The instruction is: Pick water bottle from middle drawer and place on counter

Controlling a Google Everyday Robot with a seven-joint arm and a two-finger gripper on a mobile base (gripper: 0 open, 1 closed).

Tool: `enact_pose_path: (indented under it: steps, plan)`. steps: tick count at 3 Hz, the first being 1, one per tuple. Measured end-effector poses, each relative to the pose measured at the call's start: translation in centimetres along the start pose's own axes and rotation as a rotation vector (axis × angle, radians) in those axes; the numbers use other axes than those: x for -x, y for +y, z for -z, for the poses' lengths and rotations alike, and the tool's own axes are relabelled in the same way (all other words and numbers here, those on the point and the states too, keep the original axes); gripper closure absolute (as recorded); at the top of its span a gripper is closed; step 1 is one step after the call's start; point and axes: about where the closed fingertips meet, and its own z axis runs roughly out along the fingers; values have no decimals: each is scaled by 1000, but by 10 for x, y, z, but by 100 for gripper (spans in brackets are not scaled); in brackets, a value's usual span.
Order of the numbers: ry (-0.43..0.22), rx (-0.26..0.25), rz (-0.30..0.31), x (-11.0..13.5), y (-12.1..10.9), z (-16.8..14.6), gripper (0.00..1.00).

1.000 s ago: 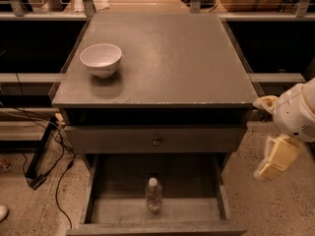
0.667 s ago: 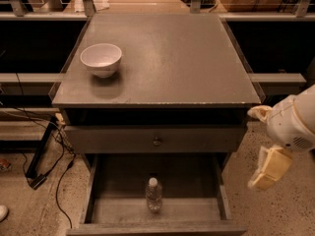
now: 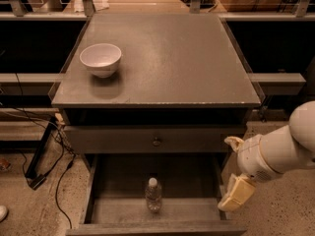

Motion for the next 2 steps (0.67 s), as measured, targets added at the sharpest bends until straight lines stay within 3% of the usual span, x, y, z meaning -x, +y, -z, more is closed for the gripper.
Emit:
enact_pose_path:
  steps: [1,2]
  plan:
    - [0,0,0,0,0,0,0]
    - [-42,11,-23,-10,2,-30,0]
